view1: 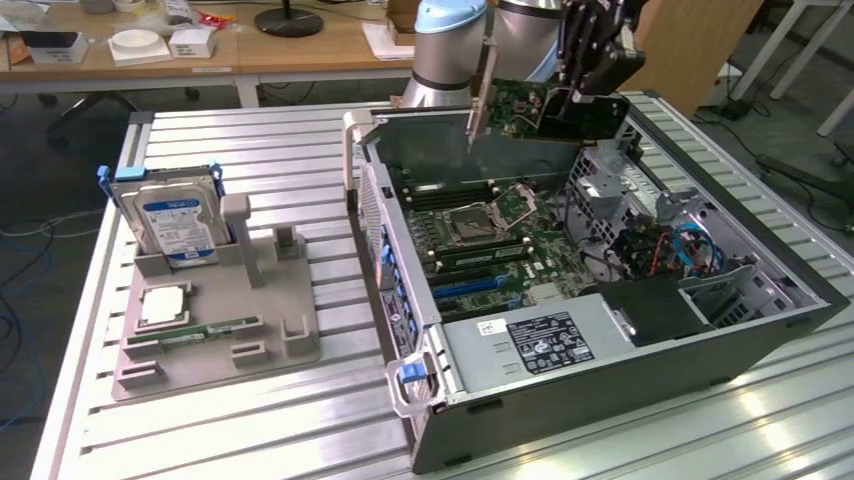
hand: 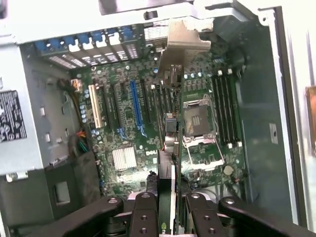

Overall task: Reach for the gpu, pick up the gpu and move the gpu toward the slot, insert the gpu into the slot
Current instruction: 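Insert the gpu into the slot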

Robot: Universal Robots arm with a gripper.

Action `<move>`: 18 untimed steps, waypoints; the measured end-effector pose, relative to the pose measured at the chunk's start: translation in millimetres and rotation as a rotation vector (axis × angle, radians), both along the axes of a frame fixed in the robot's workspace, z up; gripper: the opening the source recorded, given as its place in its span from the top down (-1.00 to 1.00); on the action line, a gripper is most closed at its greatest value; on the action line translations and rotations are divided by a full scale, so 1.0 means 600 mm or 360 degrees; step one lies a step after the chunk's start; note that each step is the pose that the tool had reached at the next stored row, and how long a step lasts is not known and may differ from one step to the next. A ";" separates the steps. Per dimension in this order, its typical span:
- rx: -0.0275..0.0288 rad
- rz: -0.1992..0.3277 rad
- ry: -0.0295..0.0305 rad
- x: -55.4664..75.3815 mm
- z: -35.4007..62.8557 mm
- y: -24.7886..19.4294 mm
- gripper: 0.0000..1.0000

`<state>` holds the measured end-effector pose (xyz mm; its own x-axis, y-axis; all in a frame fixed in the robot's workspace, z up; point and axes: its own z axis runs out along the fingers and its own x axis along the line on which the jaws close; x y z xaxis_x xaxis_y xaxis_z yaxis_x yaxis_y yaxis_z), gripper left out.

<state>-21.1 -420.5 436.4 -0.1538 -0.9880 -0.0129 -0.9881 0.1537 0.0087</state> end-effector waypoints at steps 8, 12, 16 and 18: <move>-0.00001 0.0218 0.00000 0.000 -0.001 0.0000 0.47; -0.00002 0.0259 0.00000 0.000 -0.002 0.0000 0.47; -0.00016 0.0259 -0.00142 -0.001 -0.002 0.0007 0.47; -0.00062 0.0259 -0.00677 -0.003 -0.002 0.0022 0.47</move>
